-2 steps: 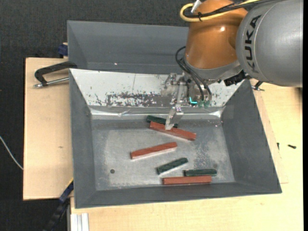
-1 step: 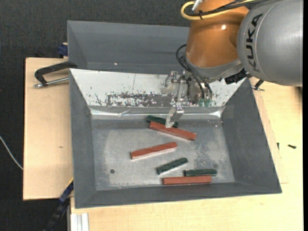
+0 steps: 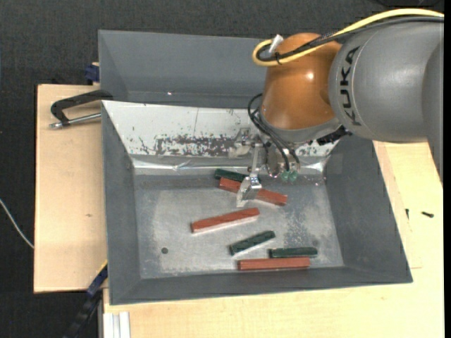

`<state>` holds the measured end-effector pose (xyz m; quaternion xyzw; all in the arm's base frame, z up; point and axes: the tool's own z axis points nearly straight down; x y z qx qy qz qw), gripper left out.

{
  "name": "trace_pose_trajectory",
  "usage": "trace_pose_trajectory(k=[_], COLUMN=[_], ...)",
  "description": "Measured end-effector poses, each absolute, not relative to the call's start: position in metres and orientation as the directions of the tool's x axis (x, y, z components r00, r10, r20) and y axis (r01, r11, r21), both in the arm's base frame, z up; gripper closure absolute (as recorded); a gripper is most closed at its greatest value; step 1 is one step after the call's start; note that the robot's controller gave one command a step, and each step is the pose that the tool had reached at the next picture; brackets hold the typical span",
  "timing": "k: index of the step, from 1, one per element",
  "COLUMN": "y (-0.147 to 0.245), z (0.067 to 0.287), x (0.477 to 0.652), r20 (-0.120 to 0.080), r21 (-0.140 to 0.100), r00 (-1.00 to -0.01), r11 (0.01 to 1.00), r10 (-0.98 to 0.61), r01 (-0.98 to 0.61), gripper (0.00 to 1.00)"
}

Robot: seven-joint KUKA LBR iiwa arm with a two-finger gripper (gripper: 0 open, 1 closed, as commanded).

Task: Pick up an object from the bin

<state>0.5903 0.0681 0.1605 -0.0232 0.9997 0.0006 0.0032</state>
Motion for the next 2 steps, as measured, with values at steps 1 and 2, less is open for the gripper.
trace_pose_trajectory(k=[1,2], y=[0.0908,0.0908], z=[0.0892,0.0893], x=[0.6022,0.6024], r20=[-0.014,-0.015], r21=[-0.001,0.0], r00=[-0.989,-0.989], r11=[0.989,0.989], r10=[-0.148,-0.148], r01=[-0.148,-0.148], gripper=[1.0,1.0])
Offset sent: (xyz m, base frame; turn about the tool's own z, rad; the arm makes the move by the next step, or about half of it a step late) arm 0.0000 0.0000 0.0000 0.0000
